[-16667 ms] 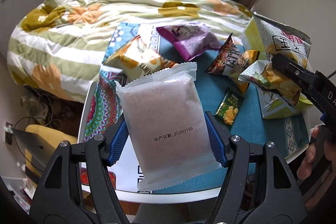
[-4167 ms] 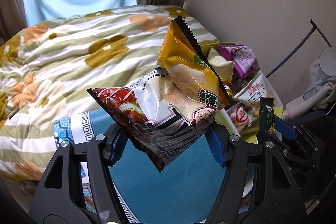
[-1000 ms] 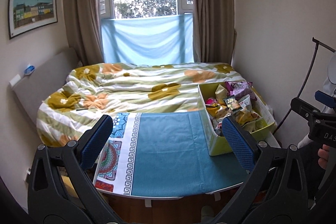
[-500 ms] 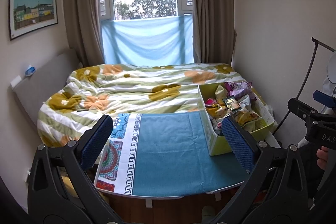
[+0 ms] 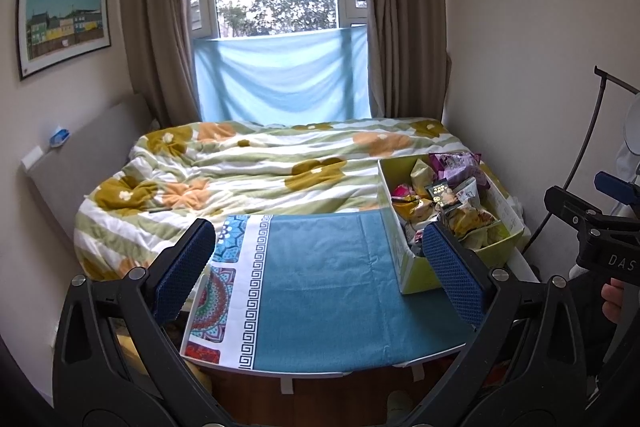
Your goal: Organize snacks
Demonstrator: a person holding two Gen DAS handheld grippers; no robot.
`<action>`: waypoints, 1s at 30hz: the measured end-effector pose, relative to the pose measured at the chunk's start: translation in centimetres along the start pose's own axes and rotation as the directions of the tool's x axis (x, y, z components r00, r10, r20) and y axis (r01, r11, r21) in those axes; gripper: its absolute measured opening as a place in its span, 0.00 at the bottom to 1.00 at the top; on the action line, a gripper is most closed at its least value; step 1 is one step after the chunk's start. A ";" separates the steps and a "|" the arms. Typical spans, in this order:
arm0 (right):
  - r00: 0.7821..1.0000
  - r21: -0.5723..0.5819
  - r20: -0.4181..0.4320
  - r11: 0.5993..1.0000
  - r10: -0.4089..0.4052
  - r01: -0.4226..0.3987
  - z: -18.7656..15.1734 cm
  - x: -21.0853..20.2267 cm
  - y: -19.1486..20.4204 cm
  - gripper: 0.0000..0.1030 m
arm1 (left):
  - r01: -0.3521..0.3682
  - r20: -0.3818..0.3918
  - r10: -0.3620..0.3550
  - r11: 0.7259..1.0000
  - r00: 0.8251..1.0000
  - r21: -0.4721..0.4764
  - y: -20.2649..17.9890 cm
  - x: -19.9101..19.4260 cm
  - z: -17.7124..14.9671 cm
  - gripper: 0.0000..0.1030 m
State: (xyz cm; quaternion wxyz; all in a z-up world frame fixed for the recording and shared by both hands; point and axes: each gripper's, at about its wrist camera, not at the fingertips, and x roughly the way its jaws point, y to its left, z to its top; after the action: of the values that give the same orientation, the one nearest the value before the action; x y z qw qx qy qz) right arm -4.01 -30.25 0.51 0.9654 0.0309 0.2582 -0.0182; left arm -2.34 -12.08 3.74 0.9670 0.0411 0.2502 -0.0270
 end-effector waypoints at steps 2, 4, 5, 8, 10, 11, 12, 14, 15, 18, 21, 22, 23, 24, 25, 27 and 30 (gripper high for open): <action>1.000 0.000 -0.005 1.000 -0.001 0.001 -0.1 0.1 0.1 1.00 | 0.001 -0.005 -0.001 1.000 1.000 0.000 0.1 0.0 -0.1 1.00; 1.000 0.000 -0.011 1.000 0.000 0.000 -0.3 0.1 0.1 1.00 | -0.002 -0.011 0.002 1.000 1.000 0.001 0.1 0.1 -0.1 1.00; 1.000 0.000 -0.013 1.000 0.000 0.000 -0.3 0.1 0.1 1.00 | -0.004 -0.012 0.004 1.000 1.000 0.001 0.2 0.1 -0.2 1.00; 1.000 0.000 -0.018 1.000 0.000 0.000 -0.4 0.2 0.1 1.00 | -0.004 -0.015 0.004 1.000 1.000 -0.002 0.3 0.2 -0.2 1.00; 1.000 -0.001 -0.021 1.000 -0.001 0.001 -0.4 0.2 0.2 1.00 | -0.004 -0.019 0.004 1.000 1.000 -0.002 0.3 0.4 -0.1 1.00; 1.000 -0.001 -0.022 1.000 0.000 0.000 -0.4 0.2 0.2 1.00 | -0.003 -0.021 0.003 1.000 1.000 -0.002 0.2 0.5 -0.1 1.00; 1.000 0.000 -0.024 1.000 0.000 0.000 -0.4 0.3 0.1 1.00 | -0.002 -0.024 0.002 1.000 1.000 -0.001 0.2 0.6 -0.1 1.00; 1.000 0.000 -0.027 1.000 -0.003 0.003 -0.5 0.3 0.1 1.00 | -0.001 -0.027 0.001 1.000 1.000 0.001 0.2 0.6 -0.2 1.00; 1.000 0.001 -0.029 1.000 -0.004 0.004 -0.4 0.4 0.0 1.00 | 0.000 -0.028 0.000 1.000 1.000 0.002 0.2 0.7 -0.1 1.00; 0.999 0.004 -0.033 1.000 -0.008 0.009 -0.4 0.5 0.0 1.00 | 0.003 -0.033 -0.003 1.000 0.999 0.005 0.1 1.0 -0.1 1.00; 0.999 0.006 -0.037 1.000 -0.013 0.013 -0.5 0.6 -0.1 1.00 | 0.006 -0.039 -0.006 1.000 0.999 0.005 0.1 1.3 -0.1 1.00; 0.999 0.007 -0.038 1.000 -0.015 0.016 -0.5 0.6 -0.1 1.00 | 0.007 -0.041 -0.007 1.000 0.999 0.005 0.1 1.5 -0.1 1.00; 0.999 0.008 -0.040 1.000 -0.016 0.017 -0.5 0.7 -0.1 1.00 | 0.008 -0.043 -0.007 1.000 0.999 0.004 0.2 1.6 -0.1 1.00; 0.999 0.009 -0.042 1.000 -0.016 0.016 -0.5 0.7 -0.1 1.00 | 0.009 -0.047 -0.009 1.000 0.999 0.003 0.2 1.7 -0.1 1.00; 0.999 0.009 -0.043 1.000 -0.017 0.018 -0.5 0.8 -0.1 1.00 | 0.011 -0.049 -0.011 1.000 0.999 0.002 0.3 1.6 -0.1 1.00; 0.999 0.010 -0.046 1.000 -0.020 0.020 -0.5 0.9 -0.1 1.00 | 0.011 -0.053 -0.011 1.000 0.999 0.004 0.4 1.8 -0.1 1.00; 0.999 0.014 -0.048 1.000 -0.022 0.023 -0.5 0.9 0.0 1.00 | 0.004 -0.057 -0.004 1.000 0.998 0.012 0.4 2.0 -0.1 1.00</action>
State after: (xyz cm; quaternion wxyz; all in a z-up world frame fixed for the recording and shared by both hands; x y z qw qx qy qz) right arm -3.43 -30.29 -0.38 0.9585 0.0356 0.2812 -0.0301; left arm -0.54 -11.76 2.72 0.9591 0.0473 0.2775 -0.0293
